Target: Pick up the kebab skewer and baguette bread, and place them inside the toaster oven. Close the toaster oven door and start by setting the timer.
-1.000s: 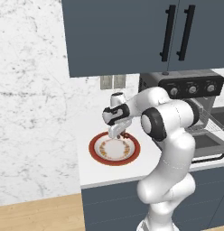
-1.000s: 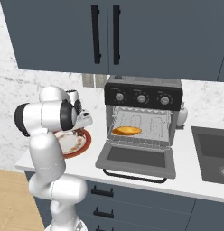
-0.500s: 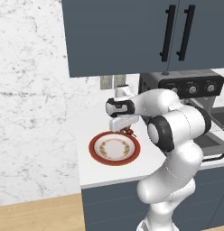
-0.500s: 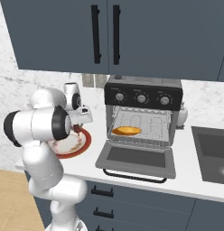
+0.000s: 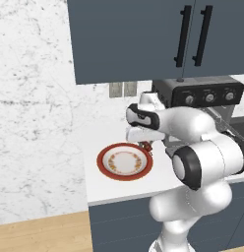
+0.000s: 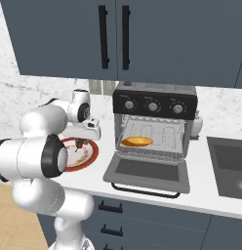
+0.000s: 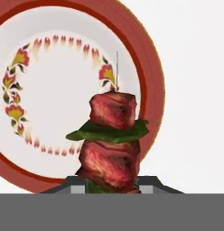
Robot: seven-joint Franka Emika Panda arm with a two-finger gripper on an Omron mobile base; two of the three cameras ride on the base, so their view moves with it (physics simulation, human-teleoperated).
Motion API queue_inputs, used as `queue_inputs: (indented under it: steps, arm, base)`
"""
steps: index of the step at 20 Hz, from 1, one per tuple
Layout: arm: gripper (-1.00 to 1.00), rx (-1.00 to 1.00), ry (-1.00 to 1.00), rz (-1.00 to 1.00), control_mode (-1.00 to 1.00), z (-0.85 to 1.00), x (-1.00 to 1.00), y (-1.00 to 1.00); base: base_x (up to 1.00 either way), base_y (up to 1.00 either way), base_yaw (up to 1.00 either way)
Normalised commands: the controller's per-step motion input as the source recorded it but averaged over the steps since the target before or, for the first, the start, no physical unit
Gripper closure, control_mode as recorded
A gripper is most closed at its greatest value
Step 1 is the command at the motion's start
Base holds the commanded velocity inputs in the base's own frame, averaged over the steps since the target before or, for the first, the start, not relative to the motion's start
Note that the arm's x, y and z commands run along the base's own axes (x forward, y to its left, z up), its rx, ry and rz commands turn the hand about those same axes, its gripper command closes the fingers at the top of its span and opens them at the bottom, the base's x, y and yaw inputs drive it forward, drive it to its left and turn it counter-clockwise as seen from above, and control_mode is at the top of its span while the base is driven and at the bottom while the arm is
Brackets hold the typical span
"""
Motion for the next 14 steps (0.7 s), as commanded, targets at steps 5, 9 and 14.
queue_inputs:
  steps: [5,9,14]
  arm:
    - [1.0,0.0,-0.01,-0.42,-1.0,0.59,-0.4,0.0]
    - [1.0,0.01,-0.01,-0.4,-1.0,0.63,-0.35,-0.16]
    - [1.0,0.0,0.0,-0.36,-1.0,0.49,-0.29,-0.52]
  base:
    - [0.0,0.0,0.0]
    - [0.0,0.0,0.0]
    - [0.0,0.0,0.0]
